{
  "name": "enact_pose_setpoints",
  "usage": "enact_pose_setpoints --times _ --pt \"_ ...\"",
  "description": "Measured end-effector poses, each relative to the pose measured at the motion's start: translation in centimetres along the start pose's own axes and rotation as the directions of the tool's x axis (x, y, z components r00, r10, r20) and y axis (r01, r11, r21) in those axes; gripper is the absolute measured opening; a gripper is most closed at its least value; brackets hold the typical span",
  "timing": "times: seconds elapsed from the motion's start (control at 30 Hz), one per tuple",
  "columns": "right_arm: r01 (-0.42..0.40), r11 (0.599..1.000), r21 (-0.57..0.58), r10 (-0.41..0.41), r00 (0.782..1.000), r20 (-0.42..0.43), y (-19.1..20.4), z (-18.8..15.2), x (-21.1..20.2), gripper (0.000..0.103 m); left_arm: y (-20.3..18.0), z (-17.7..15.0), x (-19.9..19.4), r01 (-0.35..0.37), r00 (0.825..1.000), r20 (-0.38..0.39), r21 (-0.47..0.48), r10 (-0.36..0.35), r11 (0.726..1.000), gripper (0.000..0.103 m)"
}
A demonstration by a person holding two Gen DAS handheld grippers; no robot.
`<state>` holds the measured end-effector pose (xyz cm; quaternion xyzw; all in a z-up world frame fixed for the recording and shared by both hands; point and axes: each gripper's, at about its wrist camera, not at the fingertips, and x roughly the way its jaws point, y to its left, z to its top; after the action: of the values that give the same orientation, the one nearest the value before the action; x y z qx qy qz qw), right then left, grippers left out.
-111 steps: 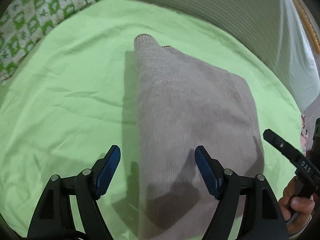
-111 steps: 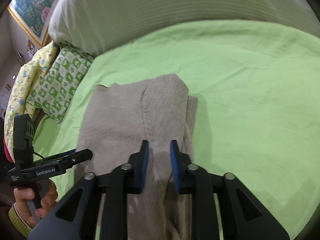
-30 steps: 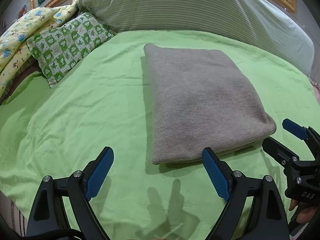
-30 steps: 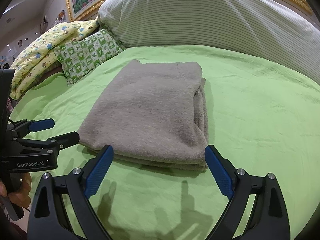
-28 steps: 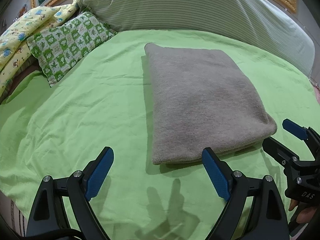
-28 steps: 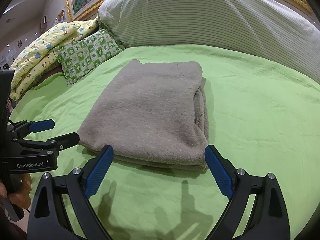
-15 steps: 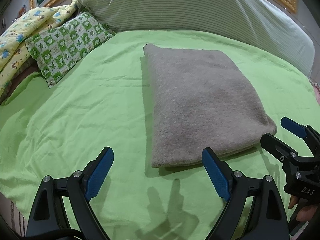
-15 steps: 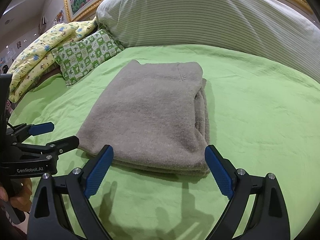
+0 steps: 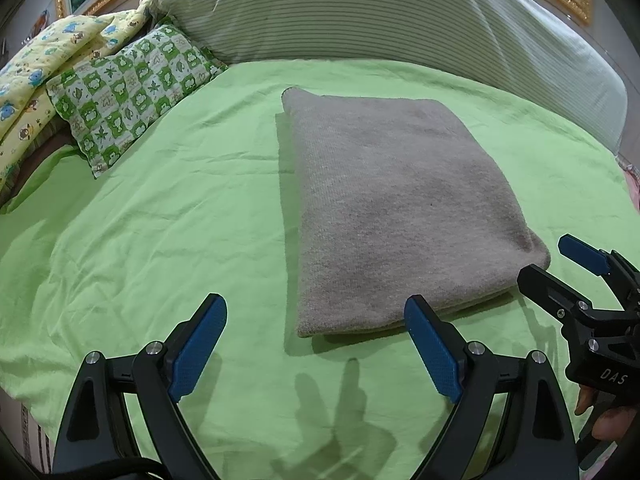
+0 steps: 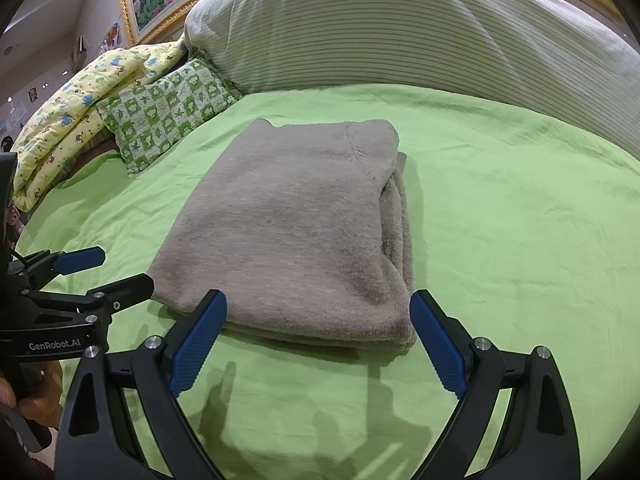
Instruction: Fold small clothes
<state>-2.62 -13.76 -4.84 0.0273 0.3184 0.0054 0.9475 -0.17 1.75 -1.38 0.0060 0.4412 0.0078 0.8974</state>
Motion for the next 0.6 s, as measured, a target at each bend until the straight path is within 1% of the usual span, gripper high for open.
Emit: enact_pose_setpoints --times 0.6 --pt "-0.007 1.000 0.006 0.007 1.000 0.001 -0.43 0.35 0.16 0.093 0.12 0.23 0.19 0.013 1.000 0.000 0.013 -0.013 1.000 0.091"
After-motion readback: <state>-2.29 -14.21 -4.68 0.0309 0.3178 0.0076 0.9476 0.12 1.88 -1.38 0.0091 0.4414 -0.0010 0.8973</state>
